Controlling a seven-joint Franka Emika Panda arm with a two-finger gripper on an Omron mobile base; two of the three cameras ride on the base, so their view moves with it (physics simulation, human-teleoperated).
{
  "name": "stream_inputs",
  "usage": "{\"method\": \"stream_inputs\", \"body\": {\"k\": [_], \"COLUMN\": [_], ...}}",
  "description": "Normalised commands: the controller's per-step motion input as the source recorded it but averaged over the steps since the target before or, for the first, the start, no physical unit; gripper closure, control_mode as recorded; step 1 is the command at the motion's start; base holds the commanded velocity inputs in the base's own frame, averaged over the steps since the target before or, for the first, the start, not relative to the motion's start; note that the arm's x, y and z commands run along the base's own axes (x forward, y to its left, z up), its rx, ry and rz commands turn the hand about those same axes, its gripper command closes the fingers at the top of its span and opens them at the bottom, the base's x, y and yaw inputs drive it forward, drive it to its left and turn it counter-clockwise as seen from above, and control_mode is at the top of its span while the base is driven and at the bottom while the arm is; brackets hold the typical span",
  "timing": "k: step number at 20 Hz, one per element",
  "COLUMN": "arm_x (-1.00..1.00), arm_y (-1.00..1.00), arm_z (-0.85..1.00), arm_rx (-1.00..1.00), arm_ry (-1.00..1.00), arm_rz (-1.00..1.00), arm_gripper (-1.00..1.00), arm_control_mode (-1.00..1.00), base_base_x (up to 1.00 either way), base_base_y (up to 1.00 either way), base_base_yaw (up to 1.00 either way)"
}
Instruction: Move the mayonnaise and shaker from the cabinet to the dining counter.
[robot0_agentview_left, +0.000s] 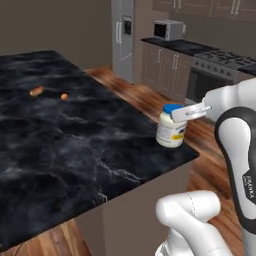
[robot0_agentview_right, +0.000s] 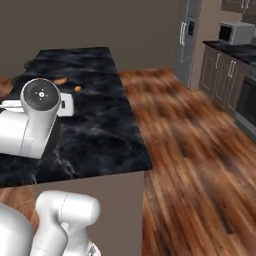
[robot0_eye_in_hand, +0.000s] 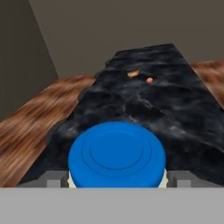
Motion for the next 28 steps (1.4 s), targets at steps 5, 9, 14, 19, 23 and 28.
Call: {"method": "stream_inputs", "body": {"k": [5,9,14,19,23,28], "arm_x": [0.0,0.0,0.0,0.0,0.0,0.0], "arm_y": [0.0,0.0,0.0,0.0,0.0,0.0], "arm_z": [0.0,0.0,0.0,0.0,0.0,0.0], "arm_rx": [0.0,0.0,0.0,0.0,0.0,0.0], "arm_ry": [0.0,0.0,0.0,0.0,0.0,0.0], "arm_rz": [0.0,0.0,0.0,0.0,0.0,0.0], "arm_gripper": [1.0,1.0,1.0,1.0,1.0,1.0], "arm_control_mode": [1.0,1.0,1.0,1.0,1.0,1.0], "base_base_x": [0.18,0.07,0.25,0.02,0.0,0.0], "base_base_y": [-0.04,-0.17,-0.44,-0.36,-0.46,-0.5], "base_base_yaw": [0.62,0.63,0.4,0.07,0.0,0.0]}}
